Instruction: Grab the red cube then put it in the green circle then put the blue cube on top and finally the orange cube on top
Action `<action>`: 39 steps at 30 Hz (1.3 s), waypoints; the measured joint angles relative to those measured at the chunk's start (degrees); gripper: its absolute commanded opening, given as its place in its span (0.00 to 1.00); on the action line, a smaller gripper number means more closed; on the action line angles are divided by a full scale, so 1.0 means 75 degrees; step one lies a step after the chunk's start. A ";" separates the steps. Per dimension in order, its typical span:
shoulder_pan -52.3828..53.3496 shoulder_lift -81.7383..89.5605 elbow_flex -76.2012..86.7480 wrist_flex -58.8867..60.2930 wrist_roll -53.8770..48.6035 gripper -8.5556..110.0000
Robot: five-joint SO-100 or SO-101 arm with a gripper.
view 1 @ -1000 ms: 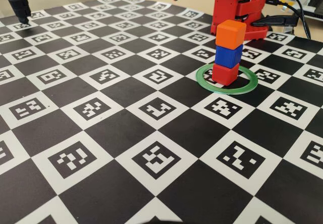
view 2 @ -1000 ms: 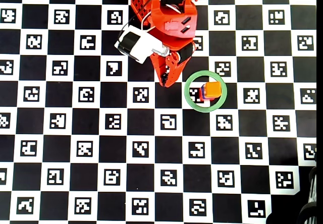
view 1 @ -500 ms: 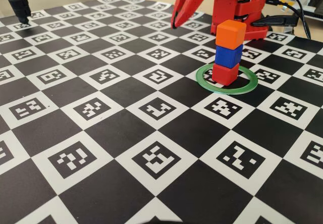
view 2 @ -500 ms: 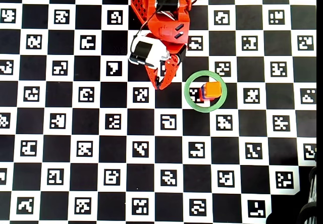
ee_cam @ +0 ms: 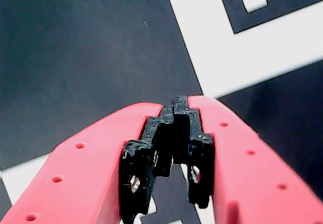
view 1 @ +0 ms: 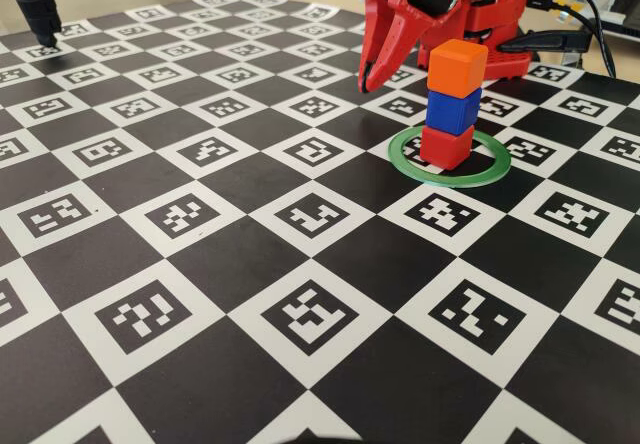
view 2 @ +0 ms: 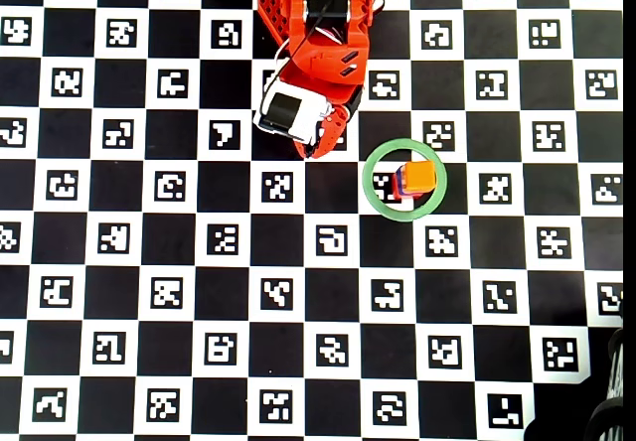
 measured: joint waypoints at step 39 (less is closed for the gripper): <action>-0.0164 0.0820 0.0035 0.2086 -0.1945 0.03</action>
